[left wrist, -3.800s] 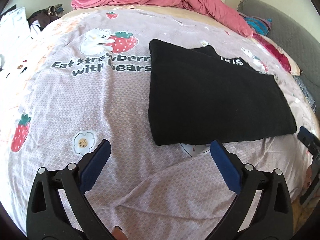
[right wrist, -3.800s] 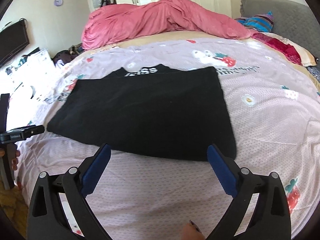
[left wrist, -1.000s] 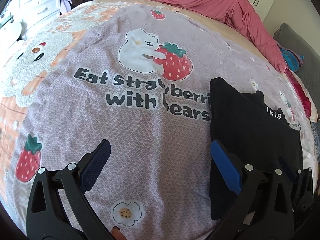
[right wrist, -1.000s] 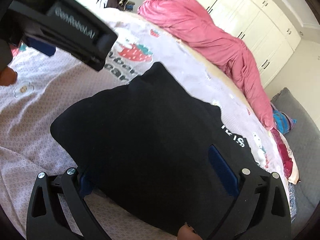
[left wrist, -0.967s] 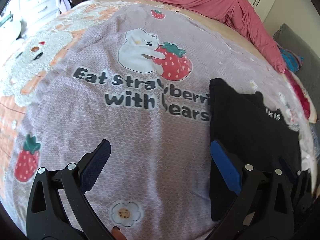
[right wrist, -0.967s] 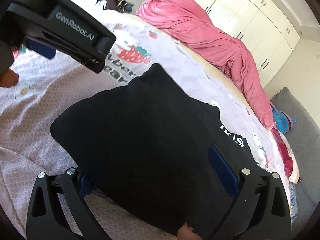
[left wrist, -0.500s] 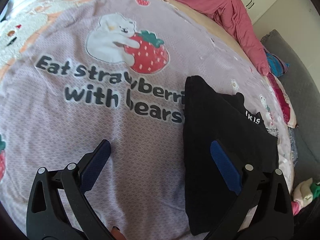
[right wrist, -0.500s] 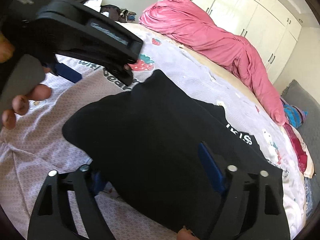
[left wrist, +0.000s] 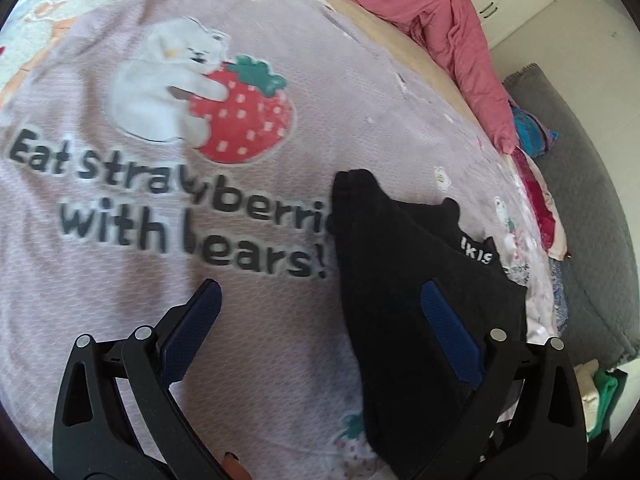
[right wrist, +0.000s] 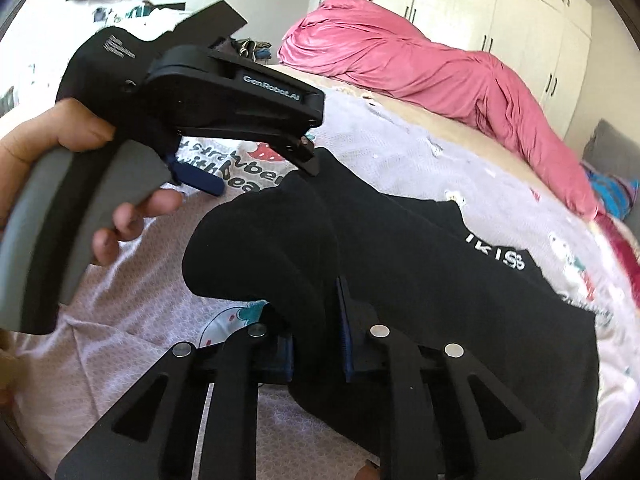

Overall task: Fold small clothes
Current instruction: 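Close the left gripper on the shirt edge while the right gripper holds it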

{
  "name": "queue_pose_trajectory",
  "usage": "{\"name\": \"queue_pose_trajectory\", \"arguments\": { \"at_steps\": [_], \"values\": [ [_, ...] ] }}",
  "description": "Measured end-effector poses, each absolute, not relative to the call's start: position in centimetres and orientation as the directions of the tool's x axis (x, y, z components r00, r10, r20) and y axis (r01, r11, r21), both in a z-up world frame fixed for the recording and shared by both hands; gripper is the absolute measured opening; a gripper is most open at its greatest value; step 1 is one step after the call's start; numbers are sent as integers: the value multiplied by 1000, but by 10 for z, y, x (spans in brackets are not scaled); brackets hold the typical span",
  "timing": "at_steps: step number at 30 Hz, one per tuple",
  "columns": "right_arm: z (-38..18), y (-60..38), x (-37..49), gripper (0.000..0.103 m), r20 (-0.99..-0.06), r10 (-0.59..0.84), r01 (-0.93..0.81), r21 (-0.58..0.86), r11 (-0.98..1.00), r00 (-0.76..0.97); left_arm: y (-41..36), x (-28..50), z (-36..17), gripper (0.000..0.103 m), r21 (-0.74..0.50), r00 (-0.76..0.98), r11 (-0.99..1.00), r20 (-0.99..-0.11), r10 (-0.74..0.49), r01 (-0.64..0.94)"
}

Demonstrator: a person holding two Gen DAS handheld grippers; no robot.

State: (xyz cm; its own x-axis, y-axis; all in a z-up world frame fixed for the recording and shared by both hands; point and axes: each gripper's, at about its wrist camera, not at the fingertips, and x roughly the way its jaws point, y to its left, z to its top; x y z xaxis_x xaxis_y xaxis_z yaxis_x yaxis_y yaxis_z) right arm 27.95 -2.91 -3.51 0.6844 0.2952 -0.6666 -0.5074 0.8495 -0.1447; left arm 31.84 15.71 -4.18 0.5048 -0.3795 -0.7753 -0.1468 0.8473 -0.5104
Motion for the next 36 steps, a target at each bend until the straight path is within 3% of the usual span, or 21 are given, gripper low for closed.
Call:
{"name": "queue_pose_trajectory", "arguments": {
  "at_steps": [14,17,19,21,25,30,36],
  "values": [
    [-28,-46,277,14,-632,402,-528,-14,849,663,131,342,-51,91,-555,468,829,-753,-462,-75],
    [-27,-49,277,14,-627,410,-527,-1,850,662,126,344,-54,78,-559,463,825,-753,-468,-76],
    [-26,-50,277,14,-624,414,-528,3,849,663,125,344,-57,58,-557,463,827,-755,-464,-81],
    [-26,-52,276,14,-623,421,-531,10,847,659,123,344,-60,51,-559,462,825,-755,-466,-81],
    [-29,-53,278,14,-627,427,-535,20,845,652,119,343,-63,20,-583,457,809,-740,-494,-69],
    [-27,-58,279,13,-622,434,-529,38,848,652,113,339,-55,12,-566,476,823,-736,-481,-43],
    [-17,-76,273,12,-586,434,-500,58,864,684,97,331,-29,11,-531,519,847,-716,-466,27]
  ]
}}
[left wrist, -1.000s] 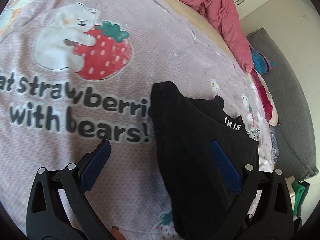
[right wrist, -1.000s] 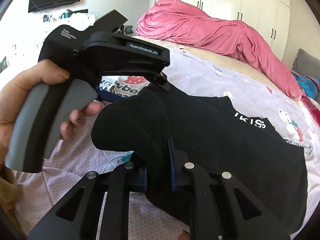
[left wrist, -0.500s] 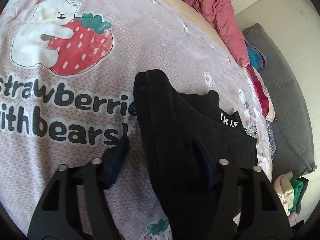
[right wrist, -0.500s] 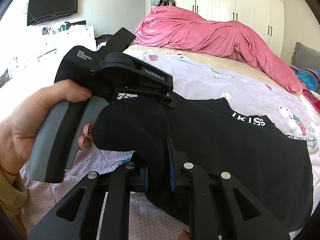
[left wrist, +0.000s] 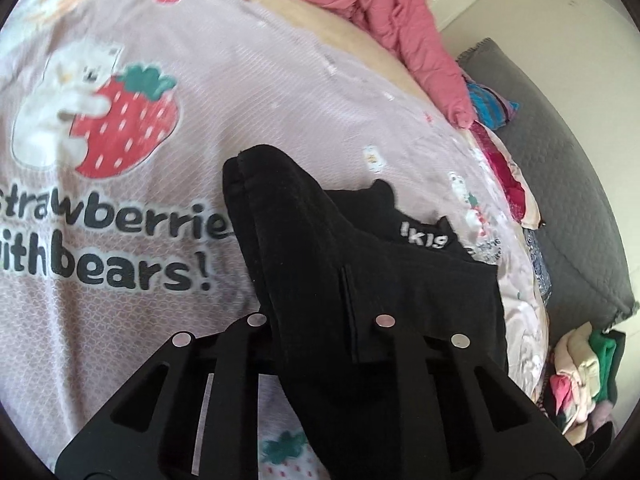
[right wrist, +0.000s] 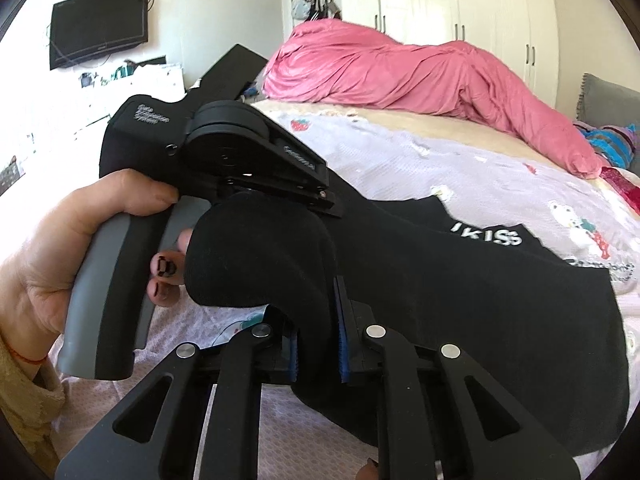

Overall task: Fold small clothes
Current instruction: 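Close the left gripper on the shirt edge while the right gripper holds it, then lift the held shirt edge with both grippers and fold it over the shirt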

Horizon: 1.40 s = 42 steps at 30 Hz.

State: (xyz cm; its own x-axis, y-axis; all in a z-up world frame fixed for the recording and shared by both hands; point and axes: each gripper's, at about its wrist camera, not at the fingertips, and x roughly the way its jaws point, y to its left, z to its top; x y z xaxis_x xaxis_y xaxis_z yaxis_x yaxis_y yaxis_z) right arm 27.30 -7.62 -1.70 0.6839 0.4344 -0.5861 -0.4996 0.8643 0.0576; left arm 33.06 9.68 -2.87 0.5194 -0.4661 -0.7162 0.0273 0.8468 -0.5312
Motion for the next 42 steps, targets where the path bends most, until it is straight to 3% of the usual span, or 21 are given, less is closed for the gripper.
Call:
{"name": "queue_pose_trajectory", "arguments": {
  "at_steps": [14,20,42],
  "values": [
    [10,-144,253,10,-492,409,-406,119,906,769,30,310,33,11,-462,578,883,-698,-423,88],
    [11,-175,246,8,-469,413,-357,208,911,781,-3,305,48,11,-411,579,904,-713,-396,113],
    [-28,-273,242,7,-493,388,-135,472,871,779,-139,332,23,11,-291,465,943,-820,-334,164]
  ]
}}
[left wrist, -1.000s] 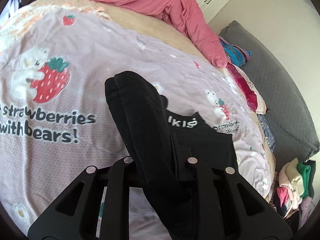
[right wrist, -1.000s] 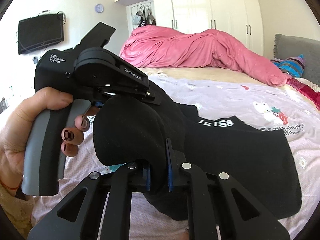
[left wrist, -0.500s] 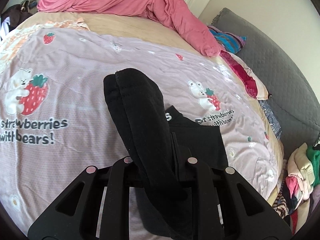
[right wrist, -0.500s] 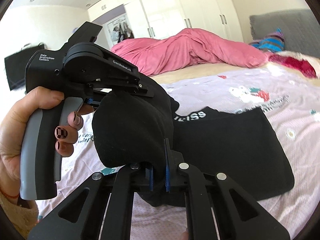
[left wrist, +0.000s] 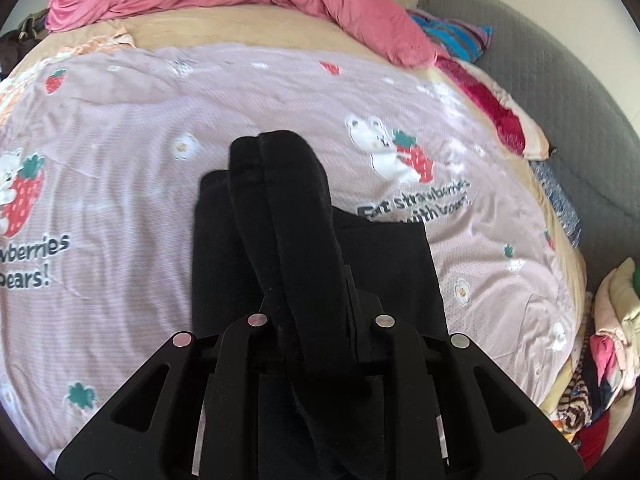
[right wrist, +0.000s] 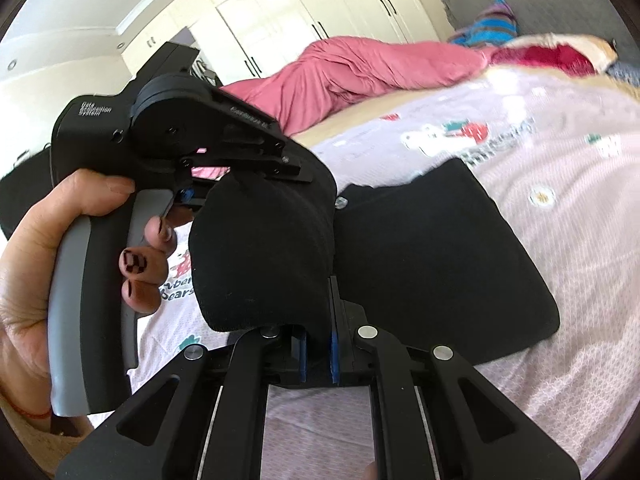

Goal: Fold small clothes

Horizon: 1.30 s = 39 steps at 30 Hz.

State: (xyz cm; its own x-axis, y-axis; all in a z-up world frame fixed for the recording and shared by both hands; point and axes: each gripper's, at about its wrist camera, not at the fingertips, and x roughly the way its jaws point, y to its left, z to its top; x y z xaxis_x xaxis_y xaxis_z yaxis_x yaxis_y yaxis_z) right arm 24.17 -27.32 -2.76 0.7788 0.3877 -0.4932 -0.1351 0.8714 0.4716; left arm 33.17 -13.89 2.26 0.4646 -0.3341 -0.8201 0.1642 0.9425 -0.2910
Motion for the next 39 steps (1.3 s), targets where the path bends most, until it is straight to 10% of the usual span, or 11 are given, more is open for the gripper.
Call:
{"name": "queue_pose_trajectory", "arguments": {
  "at_steps": [12,19,26,39],
  "values": [
    [-60,-309,249,18,-554,421,-25,584,812,718,-181,353,-15,26,-293,365,941,-868,-335,167],
    [-59,-319,240,19,-567,435,-17,596,803,700,-176,350,-7,73,-431,373,886,-804,-463,172],
    [-50,-343,226,45,-589,449,9,613,790,672,-143,326,17,73,-343,498,916,-769,-401,208],
    [-1,-380,288,48,-613,487,-27,605,796,622,-107,279,-18,73,-108,562,964,-795,-230,242]
  ]
}}
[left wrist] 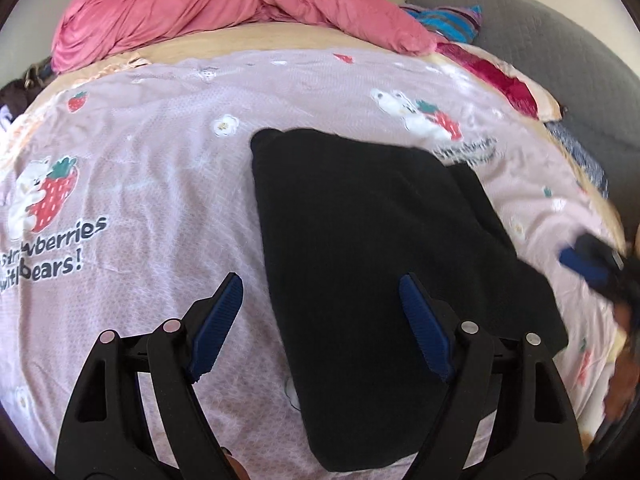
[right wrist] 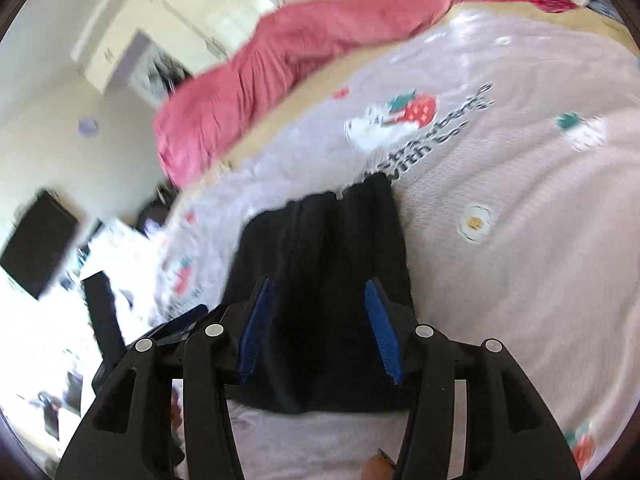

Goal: Fold small clothes

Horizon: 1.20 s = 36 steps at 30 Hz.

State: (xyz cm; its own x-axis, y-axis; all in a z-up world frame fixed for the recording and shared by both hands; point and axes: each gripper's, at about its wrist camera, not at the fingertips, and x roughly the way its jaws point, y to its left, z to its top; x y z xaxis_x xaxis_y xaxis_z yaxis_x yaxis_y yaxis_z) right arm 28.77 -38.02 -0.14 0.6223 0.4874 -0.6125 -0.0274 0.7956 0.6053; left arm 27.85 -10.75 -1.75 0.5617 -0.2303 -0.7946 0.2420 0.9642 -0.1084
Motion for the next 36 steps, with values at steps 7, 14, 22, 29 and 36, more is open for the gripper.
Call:
{"name": "queue_pose_trajectory", "arguments": {
  "at_steps": [7,14,22,29,36],
  "values": [
    [-27,-344,348,48,-669,540,-9,624,781,510,-121,267,-21,73,-26,586,957,-786,-199,289],
    [-30,-324,365,13,-674,535,-71,587,806,509,-118,260,-15,73,-37,609,955,-763,-217,294],
    [-25,-306,361,18,-782,279,-139,244,960,557,-126,262,-28,79,-108,555,945,-786,-271,309],
    [-8,-351,336,58,-691,394,-96,428,899,606,-118,262,-29,79,-148,538,941,-788,-297,303],
    [-38,-380,338,59,-681,538,-1,620,785,497,-115,259,-30,79,-175,531,940,-788,-311,292]
  ]
}}
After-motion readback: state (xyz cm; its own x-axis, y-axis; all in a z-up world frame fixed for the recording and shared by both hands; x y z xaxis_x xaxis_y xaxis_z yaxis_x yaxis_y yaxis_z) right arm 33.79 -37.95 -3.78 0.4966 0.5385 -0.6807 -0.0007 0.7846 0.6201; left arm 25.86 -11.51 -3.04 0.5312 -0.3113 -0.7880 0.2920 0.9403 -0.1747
